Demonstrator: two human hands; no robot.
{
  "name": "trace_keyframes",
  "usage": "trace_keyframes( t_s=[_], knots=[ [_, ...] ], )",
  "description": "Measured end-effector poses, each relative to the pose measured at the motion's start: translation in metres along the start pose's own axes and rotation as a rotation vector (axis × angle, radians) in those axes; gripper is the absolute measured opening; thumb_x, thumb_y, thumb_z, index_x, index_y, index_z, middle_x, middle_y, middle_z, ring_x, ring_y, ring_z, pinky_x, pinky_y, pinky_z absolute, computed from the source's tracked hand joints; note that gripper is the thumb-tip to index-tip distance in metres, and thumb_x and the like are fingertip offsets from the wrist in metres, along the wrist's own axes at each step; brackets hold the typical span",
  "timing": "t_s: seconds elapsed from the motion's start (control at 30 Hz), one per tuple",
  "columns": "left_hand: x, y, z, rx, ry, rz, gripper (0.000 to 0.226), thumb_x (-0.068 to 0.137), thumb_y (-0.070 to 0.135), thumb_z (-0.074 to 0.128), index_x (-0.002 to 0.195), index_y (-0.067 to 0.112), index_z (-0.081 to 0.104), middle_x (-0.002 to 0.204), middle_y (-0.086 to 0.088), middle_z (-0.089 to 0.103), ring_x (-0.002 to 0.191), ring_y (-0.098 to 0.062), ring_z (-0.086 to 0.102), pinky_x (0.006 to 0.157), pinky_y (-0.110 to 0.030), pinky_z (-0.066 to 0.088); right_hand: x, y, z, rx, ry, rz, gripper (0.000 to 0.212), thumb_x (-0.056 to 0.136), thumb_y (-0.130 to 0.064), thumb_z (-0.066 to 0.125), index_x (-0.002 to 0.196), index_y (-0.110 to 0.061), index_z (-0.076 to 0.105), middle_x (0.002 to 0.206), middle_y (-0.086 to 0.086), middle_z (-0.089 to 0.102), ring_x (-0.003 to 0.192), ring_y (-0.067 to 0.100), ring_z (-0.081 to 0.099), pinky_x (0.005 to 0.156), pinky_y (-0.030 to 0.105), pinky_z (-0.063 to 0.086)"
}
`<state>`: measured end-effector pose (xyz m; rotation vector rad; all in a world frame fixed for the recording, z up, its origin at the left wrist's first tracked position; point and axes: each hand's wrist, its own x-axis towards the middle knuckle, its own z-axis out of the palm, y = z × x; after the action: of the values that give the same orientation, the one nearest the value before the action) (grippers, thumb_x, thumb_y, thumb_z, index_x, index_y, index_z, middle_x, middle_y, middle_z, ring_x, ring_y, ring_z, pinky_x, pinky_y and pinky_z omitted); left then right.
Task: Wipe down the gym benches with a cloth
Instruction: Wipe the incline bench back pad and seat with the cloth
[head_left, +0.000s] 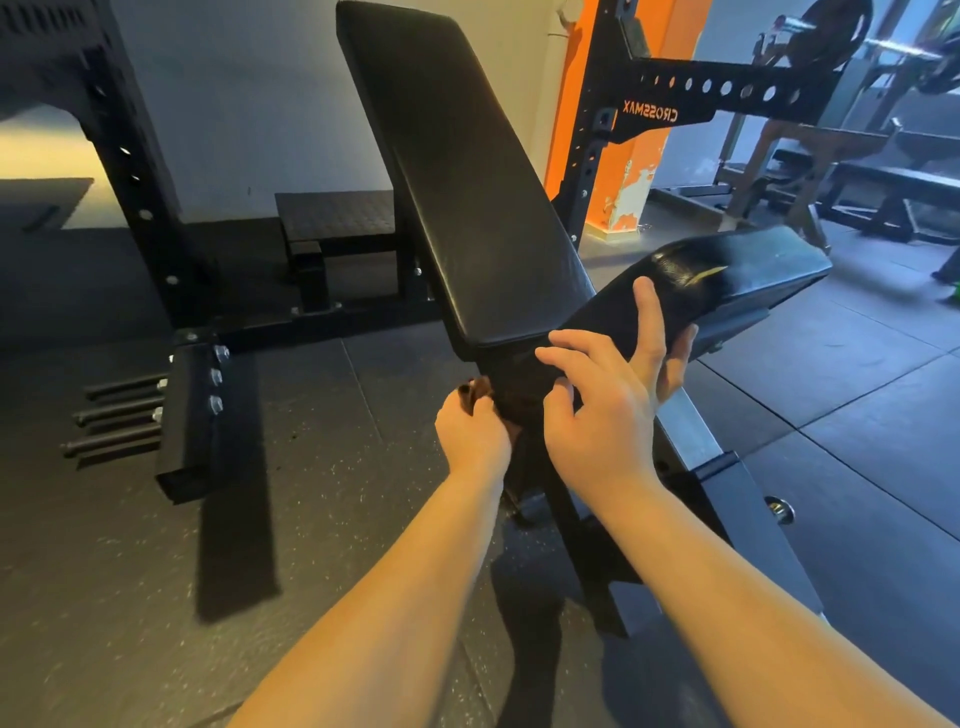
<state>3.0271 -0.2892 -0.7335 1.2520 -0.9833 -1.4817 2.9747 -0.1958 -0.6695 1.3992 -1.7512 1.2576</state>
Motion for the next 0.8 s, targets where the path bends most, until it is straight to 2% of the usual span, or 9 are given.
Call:
trace_keyframes(
  t_s=[0.1,0.17,0.23,0.3,0.37,0.4,0.53,0.63,0.8],
  knots=[
    [-0.006,0.007,0.006,0.048,-0.080,0.214,0.026,0.105,0.014,0.051,0.125,0.023,0.065,0.121,0.005,0.064,0.112,-0.011,0.061,0.102,-0.031,0.050,0.001,-0.001,0.002,0.027,0.013,0.008,0.024,0.089,0.000,0.066,0.102,-0.014,0.080,0.120,0.001,0.072,0.150,0.027,0.026,0.126,0.032,-0.001],
    [0.000,-0.004,0.004,0.104,-0.085,0.274,0.025,0.103,0.015,0.053,0.121,0.026,0.067,0.122,0.006,0.062,0.112,-0.011,0.059,0.103,-0.031,0.049,0.001,0.001,0.005,0.024,-0.009,0.008,0.025,0.091,-0.004,0.063,0.103,-0.018,0.080,0.121,-0.003,0.071,0.152,0.028,0.023,0.125,0.054,0.009],
    [0.010,-0.022,-0.001,0.159,-0.042,0.227,0.026,0.103,0.015,0.053,0.121,0.027,0.068,0.124,0.004,0.062,0.115,-0.014,0.059,0.107,-0.039,0.049,0.001,0.005,0.008,0.029,-0.019,0.012,0.026,0.091,-0.005,0.062,0.103,-0.019,0.080,0.122,-0.004,0.070,0.152,0.028,0.023,0.120,0.065,0.014],
    [0.015,-0.032,-0.001,0.174,0.018,0.082,0.031,0.105,0.010,0.050,0.131,0.022,0.064,0.131,0.000,0.060,0.122,-0.018,0.058,0.112,-0.041,0.046,-0.001,0.008,0.008,0.029,-0.007,-0.001,0.026,0.090,-0.002,0.063,0.102,-0.018,0.079,0.122,-0.004,0.070,0.152,0.029,0.024,0.125,0.059,0.009],
    [0.021,-0.035,0.001,0.172,0.050,0.021,0.035,0.105,0.009,0.049,0.137,0.018,0.060,0.136,-0.003,0.059,0.128,-0.021,0.057,0.113,-0.041,0.043,-0.002,0.013,0.008,0.012,0.007,-0.034,0.027,0.087,0.001,0.066,0.101,-0.017,0.080,0.122,-0.003,0.070,0.151,0.031,0.026,0.127,0.045,0.000],
    [0.024,-0.035,0.002,0.173,0.067,-0.005,0.036,0.106,0.011,0.048,0.140,0.018,0.058,0.138,-0.004,0.059,0.130,-0.023,0.056,0.113,-0.042,0.043,-0.002,0.015,0.009,0.006,0.006,-0.040,0.026,0.087,0.002,0.067,0.100,-0.016,0.080,0.122,-0.003,0.070,0.151,0.031,0.026,0.127,0.045,0.000],
    [0.024,-0.027,0.001,0.155,0.100,-0.154,0.036,0.107,0.013,0.047,0.143,0.013,0.053,0.140,-0.008,0.058,0.132,-0.028,0.055,0.111,-0.044,0.043,-0.005,0.011,0.004,0.058,-0.010,-0.002,0.026,0.088,-0.002,0.064,0.097,-0.021,0.080,0.125,-0.007,0.069,0.149,0.027,0.031,0.118,0.069,0.013],
    [0.011,-0.013,0.006,0.136,0.093,-0.130,0.031,0.106,0.013,0.049,0.136,0.016,0.056,0.131,-0.007,0.062,0.124,-0.027,0.060,0.108,-0.044,0.048,-0.015,0.000,-0.011,0.138,-0.005,-0.004,0.030,0.084,0.003,0.066,0.093,-0.023,0.079,0.128,-0.007,0.066,0.139,0.022,0.043,0.119,0.061,0.017],
    [-0.027,0.013,0.016,0.081,0.061,-0.020,0.025,0.105,0.015,0.050,0.127,0.024,0.056,0.123,0.000,0.059,0.116,-0.020,0.059,0.103,-0.039,0.050,-0.023,0.004,-0.031,0.206,-0.010,0.055,0.034,0.085,0.003,0.063,0.107,-0.020,0.075,0.126,-0.004,0.063,0.127,0.020,0.046,0.102,0.053,0.038]
  ],
)
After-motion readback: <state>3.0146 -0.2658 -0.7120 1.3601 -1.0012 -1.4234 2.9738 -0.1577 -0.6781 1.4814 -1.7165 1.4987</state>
